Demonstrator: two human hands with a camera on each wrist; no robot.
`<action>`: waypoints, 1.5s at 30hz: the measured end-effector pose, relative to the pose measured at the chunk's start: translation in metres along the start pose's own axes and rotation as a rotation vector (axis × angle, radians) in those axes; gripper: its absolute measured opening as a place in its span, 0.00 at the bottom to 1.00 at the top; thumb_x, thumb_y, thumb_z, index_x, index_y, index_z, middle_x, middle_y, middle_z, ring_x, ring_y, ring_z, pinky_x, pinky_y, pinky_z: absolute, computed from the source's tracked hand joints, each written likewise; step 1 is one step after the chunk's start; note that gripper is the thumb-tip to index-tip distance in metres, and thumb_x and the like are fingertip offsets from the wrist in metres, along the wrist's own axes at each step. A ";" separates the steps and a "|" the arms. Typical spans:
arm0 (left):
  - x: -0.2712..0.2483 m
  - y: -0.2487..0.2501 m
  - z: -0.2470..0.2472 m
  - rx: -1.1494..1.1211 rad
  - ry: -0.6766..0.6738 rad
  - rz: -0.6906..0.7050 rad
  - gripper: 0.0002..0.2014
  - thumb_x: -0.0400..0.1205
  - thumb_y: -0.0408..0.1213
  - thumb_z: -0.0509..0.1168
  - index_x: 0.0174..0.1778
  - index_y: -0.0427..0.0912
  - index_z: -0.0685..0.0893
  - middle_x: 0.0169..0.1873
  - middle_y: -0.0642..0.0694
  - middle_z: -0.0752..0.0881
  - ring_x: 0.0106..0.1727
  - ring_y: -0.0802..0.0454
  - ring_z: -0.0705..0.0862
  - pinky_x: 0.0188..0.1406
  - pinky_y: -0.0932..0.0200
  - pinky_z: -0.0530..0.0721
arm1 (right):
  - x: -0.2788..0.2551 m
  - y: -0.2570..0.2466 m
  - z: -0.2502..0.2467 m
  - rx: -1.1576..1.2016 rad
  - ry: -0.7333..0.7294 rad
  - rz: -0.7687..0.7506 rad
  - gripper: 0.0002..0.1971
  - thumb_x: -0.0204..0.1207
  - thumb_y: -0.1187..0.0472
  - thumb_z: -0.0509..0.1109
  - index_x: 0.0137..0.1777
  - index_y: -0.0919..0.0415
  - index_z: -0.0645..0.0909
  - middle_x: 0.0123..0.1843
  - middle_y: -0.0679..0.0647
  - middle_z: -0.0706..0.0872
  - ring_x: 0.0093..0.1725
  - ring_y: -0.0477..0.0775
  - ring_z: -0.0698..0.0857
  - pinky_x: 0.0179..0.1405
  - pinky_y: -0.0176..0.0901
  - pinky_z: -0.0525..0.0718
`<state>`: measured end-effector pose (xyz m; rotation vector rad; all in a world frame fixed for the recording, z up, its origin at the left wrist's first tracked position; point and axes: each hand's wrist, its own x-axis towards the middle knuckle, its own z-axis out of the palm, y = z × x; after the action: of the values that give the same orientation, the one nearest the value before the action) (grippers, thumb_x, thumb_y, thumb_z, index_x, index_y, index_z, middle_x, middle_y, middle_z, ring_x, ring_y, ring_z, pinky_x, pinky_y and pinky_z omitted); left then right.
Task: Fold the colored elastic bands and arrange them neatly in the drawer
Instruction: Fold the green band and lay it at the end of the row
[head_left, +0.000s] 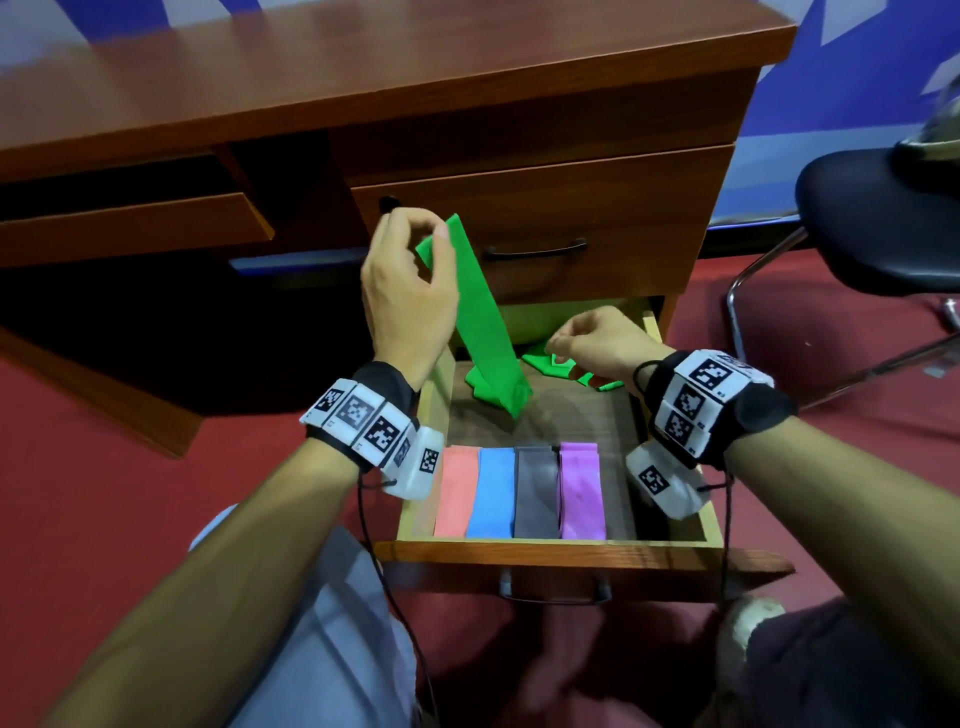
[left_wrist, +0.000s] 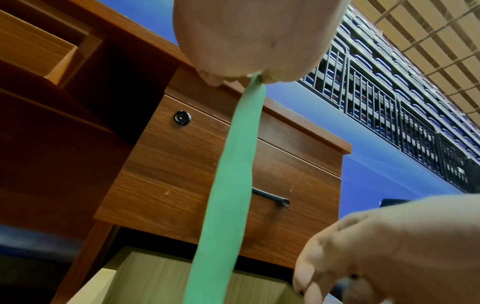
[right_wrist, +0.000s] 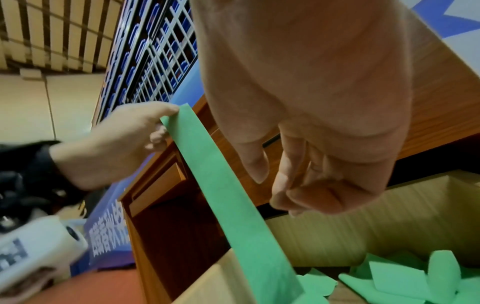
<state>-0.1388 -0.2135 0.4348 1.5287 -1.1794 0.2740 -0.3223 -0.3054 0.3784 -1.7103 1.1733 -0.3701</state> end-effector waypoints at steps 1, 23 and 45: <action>0.001 -0.002 -0.002 -0.004 0.038 -0.009 0.06 0.86 0.38 0.65 0.47 0.42 0.85 0.44 0.49 0.83 0.32 0.61 0.73 0.32 0.63 0.70 | 0.005 0.000 0.003 -0.056 -0.027 0.014 0.06 0.83 0.57 0.70 0.47 0.58 0.84 0.46 0.56 0.89 0.36 0.49 0.86 0.26 0.36 0.80; 0.004 -0.042 -0.003 0.172 -0.049 -0.107 0.04 0.83 0.39 0.67 0.43 0.47 0.85 0.38 0.52 0.82 0.37 0.59 0.79 0.37 0.60 0.76 | 0.111 0.041 0.133 -0.777 -0.180 -0.067 0.32 0.68 0.42 0.76 0.68 0.58 0.76 0.65 0.63 0.83 0.65 0.68 0.82 0.64 0.53 0.82; -0.021 -0.007 0.006 0.064 -0.220 -0.166 0.06 0.83 0.42 0.65 0.42 0.50 0.85 0.38 0.55 0.83 0.39 0.55 0.82 0.37 0.56 0.80 | -0.012 -0.023 -0.004 0.085 0.191 -0.081 0.12 0.83 0.59 0.68 0.36 0.56 0.83 0.32 0.52 0.82 0.30 0.46 0.80 0.25 0.32 0.76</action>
<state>-0.1459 -0.2084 0.4137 1.7355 -1.2147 0.0327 -0.3191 -0.2964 0.4033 -1.6799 1.2088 -0.6357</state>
